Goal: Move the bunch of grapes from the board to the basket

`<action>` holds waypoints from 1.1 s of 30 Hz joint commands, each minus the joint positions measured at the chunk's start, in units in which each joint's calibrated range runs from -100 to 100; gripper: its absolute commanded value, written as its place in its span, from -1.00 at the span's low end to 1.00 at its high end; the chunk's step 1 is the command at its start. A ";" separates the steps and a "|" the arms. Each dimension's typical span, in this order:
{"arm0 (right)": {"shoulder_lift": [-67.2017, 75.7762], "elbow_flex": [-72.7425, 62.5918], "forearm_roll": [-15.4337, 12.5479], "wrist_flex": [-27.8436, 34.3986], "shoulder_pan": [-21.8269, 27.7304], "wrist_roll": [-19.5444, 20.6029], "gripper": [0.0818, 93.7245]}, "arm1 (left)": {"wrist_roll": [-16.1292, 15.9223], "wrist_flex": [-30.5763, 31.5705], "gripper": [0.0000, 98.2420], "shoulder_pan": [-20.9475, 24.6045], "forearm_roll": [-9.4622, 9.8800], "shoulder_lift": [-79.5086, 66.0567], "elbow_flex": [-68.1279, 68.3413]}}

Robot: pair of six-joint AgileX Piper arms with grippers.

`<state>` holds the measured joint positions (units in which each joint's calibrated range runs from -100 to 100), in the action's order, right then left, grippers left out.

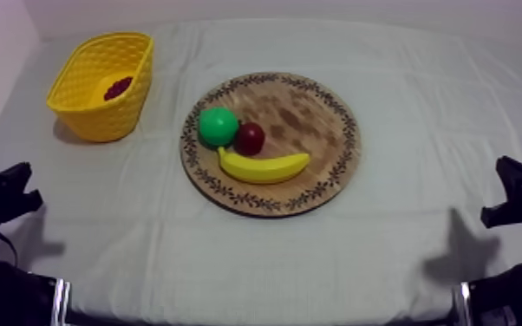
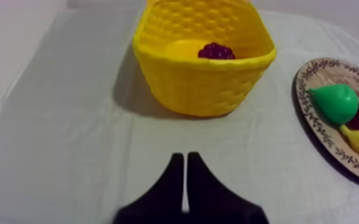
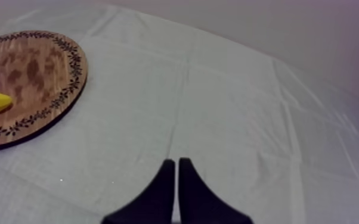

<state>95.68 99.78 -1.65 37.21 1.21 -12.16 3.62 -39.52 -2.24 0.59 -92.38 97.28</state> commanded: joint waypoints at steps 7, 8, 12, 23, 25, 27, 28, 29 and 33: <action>0.00 -0.01 0.02 -0.03 0.01 -0.03 -0.99 | 1.12 -2.69 -1.00 0.41 0.60 -6.89 -0.51; 0.00 -0.01 0.02 -0.03 0.01 -0.03 -0.99 | 1.01 -2.91 -1.00 0.51 0.65 -7.06 -0.58; 0.00 -0.01 0.02 -0.03 0.01 -0.04 -0.99 | 0.40 -3.36 -1.00 1.03 0.75 -7.35 -0.70; 0.00 -0.01 0.02 -0.03 0.01 -0.03 -0.99 | -3.69 -3.44 -1.00 1.21 0.80 -7.44 -0.74; 0.00 -0.01 0.02 -0.03 0.01 -0.03 -0.99 | -3.98 -3.20 -1.00 1.06 0.77 -7.44 -0.70; 0.00 -0.01 0.02 -0.03 0.01 -0.03 -0.99 | -3.63 -2.75 -1.00 -0.08 0.76 -7.53 -0.60; 0.00 -0.01 0.02 -0.03 0.01 -0.04 -0.99 | -2.57 -2.42 -1.00 -0.87 0.79 -7.56 -0.47; 0.00 -0.01 0.02 -0.03 0.01 -0.05 -0.99 | -1.38 -2.18 -1.00 -1.64 0.81 -7.58 -0.38; 0.00 -0.01 0.02 -0.03 0.01 -0.03 -0.99 | -0.63 -1.77 -1.00 -3.28 0.84 -7.61 -0.23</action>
<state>95.68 99.78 -1.65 37.14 1.21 -12.22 2.29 -41.43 -5.09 1.38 -100.00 96.99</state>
